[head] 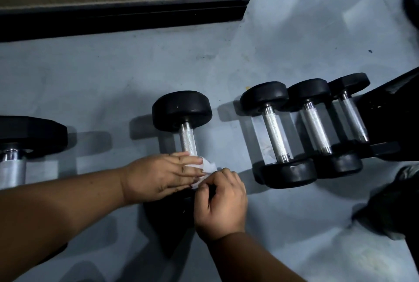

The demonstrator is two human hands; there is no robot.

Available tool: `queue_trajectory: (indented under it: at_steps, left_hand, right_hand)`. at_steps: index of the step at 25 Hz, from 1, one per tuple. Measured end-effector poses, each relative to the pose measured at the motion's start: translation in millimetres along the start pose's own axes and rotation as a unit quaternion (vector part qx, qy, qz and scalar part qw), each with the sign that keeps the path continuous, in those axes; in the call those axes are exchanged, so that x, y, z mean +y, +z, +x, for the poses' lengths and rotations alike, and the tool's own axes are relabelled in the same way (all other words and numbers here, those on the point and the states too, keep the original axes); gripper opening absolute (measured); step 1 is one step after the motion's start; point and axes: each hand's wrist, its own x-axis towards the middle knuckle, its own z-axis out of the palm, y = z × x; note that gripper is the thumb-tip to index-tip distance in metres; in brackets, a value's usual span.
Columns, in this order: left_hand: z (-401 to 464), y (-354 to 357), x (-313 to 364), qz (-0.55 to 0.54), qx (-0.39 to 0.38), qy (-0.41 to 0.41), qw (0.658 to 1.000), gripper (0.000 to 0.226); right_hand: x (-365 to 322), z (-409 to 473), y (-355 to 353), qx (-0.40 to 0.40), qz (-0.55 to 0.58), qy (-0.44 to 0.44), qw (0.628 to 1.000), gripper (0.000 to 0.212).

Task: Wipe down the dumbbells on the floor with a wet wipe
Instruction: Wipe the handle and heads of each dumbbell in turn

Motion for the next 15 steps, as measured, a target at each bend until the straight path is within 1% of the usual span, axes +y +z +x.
queue_trajectory:
  at_steps: [1,2,5,8,10,12,15]
  left_hand:
    - [5.0,-4.8,-7.2,0.018,-0.012,0.0,1.0,0.035]
    - [10.3,-9.1,-14.7,0.034,-0.009,-0.018,0.999,0.035]
    - [20.8,-22.6,-32.7,0.043,0.052,-0.096,0.993,0.035]
    - [21.6,-10.0,-19.3,0.034,0.087,-0.137,0.986,0.034]
    - [17.0,2.0,-3.9,0.022,0.072,-0.111,0.991,0.032]
    - [10.7,8.7,5.4,-0.007,0.025,-0.066,0.997,0.032]
    - [13.2,-1.1,-4.2,-0.005,-0.023,-0.012,1.0,0.033]
  right_hand:
    - [0.4,0.7,0.4,0.001,-0.001,0.001,1.0,0.013]
    - [0.8,0.7,0.6,0.003,-0.001,0.003,1.0,0.013]
    - [1.5,0.5,-1.1,0.004,0.01,0.008,1.0,0.013]
    - [1.6,0.6,-1.2,0.005,0.012,0.009,1.0,0.014]
    - [2.0,0.4,-1.0,0.001,0.009,0.013,1.0,0.014]
    - [1.9,0.3,-0.3,-0.002,0.008,0.013,1.0,0.016]
    - [2.2,0.1,-0.2,-0.002,0.008,0.016,1.0,0.016]
